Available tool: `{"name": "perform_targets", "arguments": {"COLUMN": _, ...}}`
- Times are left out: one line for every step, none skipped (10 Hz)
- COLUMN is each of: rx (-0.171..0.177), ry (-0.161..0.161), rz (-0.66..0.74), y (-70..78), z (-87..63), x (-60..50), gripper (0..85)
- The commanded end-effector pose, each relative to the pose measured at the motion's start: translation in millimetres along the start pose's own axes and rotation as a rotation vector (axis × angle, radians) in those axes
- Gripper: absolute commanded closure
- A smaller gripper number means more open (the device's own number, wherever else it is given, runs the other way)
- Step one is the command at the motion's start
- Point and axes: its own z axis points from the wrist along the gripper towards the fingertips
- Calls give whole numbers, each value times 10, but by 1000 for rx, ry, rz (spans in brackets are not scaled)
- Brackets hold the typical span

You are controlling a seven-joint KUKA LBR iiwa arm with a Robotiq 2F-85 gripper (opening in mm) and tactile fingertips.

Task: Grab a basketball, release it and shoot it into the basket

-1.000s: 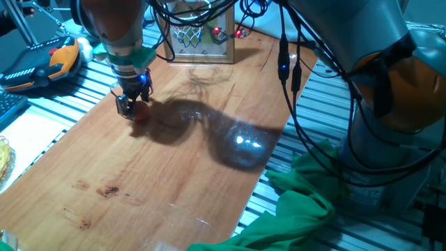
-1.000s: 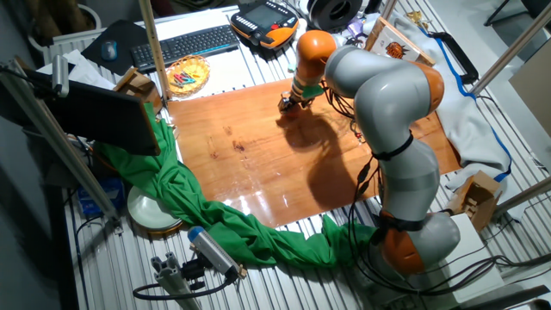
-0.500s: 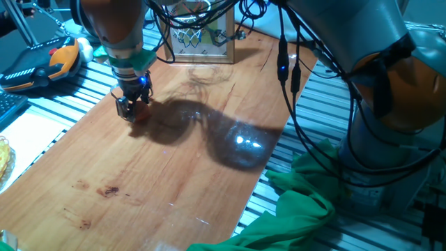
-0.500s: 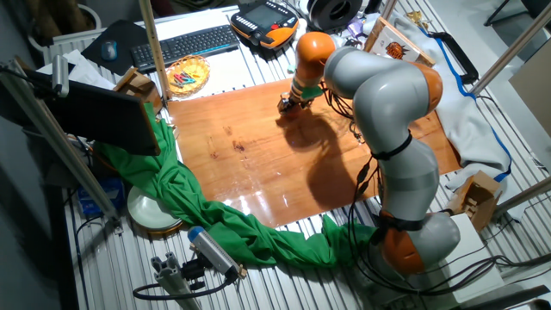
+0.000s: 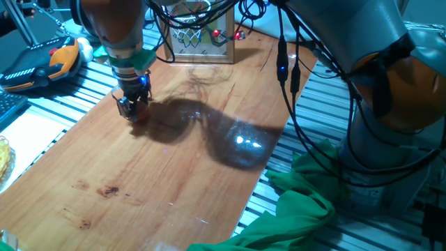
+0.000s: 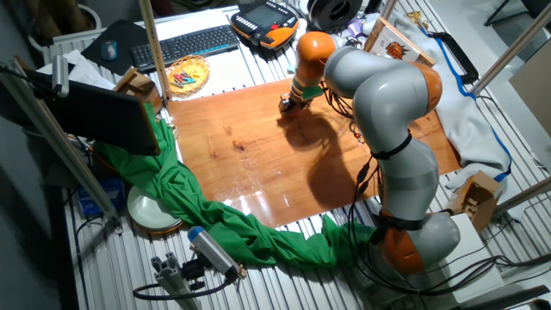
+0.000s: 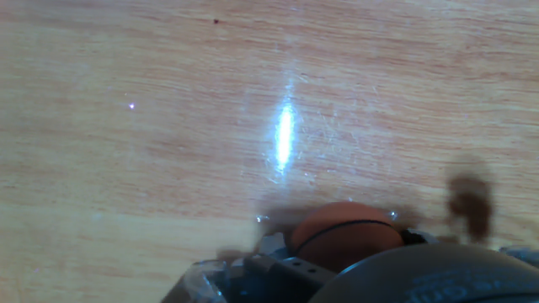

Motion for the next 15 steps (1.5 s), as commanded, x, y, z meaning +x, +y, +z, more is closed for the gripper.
{"name": "perform_targets", "arguments": {"rx": -8, "ry": 6, "rz": -6, "y": -8, "z": -33, "x": -4, "gripper": 643}}
{"name": "perform_targets", "arguments": {"rx": -10, "ry": 10, "rz": -14, "y": -13, "z": -96, "x": -4, "gripper": 790}}
{"name": "perform_targets", "arguments": {"rx": -8, "ry": 9, "rz": -6, "y": -4, "z": -172, "x": 5, "gripper": 843}}
{"name": "perform_targets", "arguments": {"rx": 2, "ry": 4, "rz": 0, "y": 7, "z": -257, "x": 22, "gripper": 843}}
{"name": "perform_targets", "arguments": {"rx": 7, "ry": 0, "rz": 15, "y": 15, "z": -374, "x": 48, "gripper": 843}}
{"name": "perform_targets", "arguments": {"rx": 2, "ry": -2, "rz": 39, "y": 13, "z": -476, "x": 76, "gripper": 843}}
{"name": "perform_targets", "arguments": {"rx": 12, "ry": -6, "rz": 49, "y": 5, "z": -580, "x": 106, "gripper": 843}}
{"name": "perform_targets", "arguments": {"rx": 25, "ry": -5, "rz": 58, "y": -5, "z": -682, "x": 140, "gripper": 843}}
{"name": "perform_targets", "arguments": {"rx": 36, "ry": -2, "rz": 65, "y": -20, "z": -785, "x": 177, "gripper": 843}}
{"name": "perform_targets", "arguments": {"rx": 34, "ry": 2, "rz": 81, "y": -37, "z": -864, "x": 210, "gripper": 843}}
{"name": "perform_targets", "arguments": {"rx": 34, "ry": 6, "rz": 88, "y": -61, "z": -940, "x": 243, "gripper": 843}}
{"name": "perform_targets", "arguments": {"rx": 37, "ry": 7, "rz": 94, "y": -87, "z": -1012, "x": 278, "gripper": 843}}
{"name": "perform_targets", "arguments": {"rx": 38, "ry": 8, "rz": 106, "y": -114, "z": -1081, "x": 312, "gripper": 843}}
{"name": "perform_targets", "arguments": {"rx": 34, "ry": 7, "rz": 128, "y": -126, "z": -1122, "x": 337, "gripper": 843}}
{"name": "perform_targets", "arguments": {"rx": 42, "ry": 6, "rz": 141, "y": -134, "z": -1155, "x": 357, "gripper": 843}}
